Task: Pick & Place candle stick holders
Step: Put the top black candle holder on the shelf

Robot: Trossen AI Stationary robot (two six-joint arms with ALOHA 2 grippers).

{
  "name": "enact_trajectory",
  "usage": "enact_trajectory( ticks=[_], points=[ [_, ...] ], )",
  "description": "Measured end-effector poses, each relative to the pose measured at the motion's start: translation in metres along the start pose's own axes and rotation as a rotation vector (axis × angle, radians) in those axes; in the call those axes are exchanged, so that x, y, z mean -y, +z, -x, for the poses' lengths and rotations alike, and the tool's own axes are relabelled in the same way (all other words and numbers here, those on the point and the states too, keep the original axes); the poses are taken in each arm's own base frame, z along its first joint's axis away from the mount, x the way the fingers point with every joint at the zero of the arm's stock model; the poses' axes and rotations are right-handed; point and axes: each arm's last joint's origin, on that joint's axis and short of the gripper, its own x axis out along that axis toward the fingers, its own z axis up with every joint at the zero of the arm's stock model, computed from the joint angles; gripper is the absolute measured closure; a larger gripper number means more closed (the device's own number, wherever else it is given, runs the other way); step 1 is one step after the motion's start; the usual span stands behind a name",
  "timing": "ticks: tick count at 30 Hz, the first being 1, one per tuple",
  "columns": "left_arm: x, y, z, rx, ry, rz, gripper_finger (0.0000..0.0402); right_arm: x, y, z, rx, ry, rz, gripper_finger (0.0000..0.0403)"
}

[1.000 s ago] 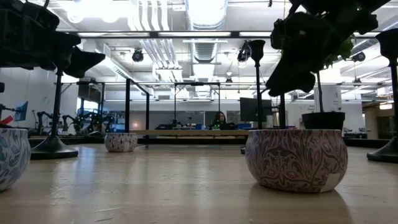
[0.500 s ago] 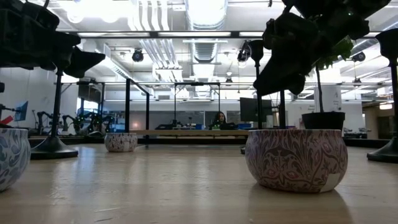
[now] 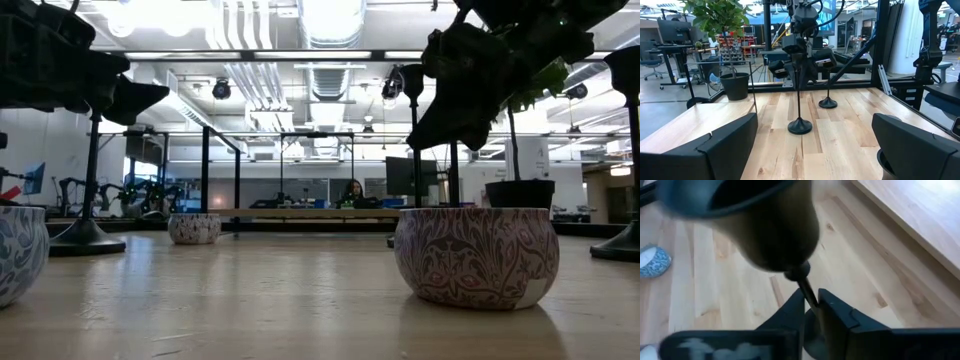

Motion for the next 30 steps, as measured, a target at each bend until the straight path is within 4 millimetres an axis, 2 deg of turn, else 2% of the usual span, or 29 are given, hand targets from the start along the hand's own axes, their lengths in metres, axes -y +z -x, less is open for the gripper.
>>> enact_trajectory(
  ticks=[3,15,22,30],
  points=[
    [0.000,0.000,0.000,0.000,0.000,0.000,0.0003,0.000,0.002,0.000,0.013,0.003,0.000,0.0387],
    [0.000,0.000,0.000,0.000,0.000,0.000,0.0003,-0.004,0.011,0.005,0.074,0.009,0.007,0.0390],
    [0.000,0.000,0.000,0.000,0.000,0.000,0.0003,-0.015,0.044,0.018,0.087,-0.001,0.084,0.0391],
    [0.000,0.000,0.000,0.000,0.000,0.000,0.0003,-0.020,0.100,0.049,0.079,-0.081,0.130,0.0392]
  ],
)
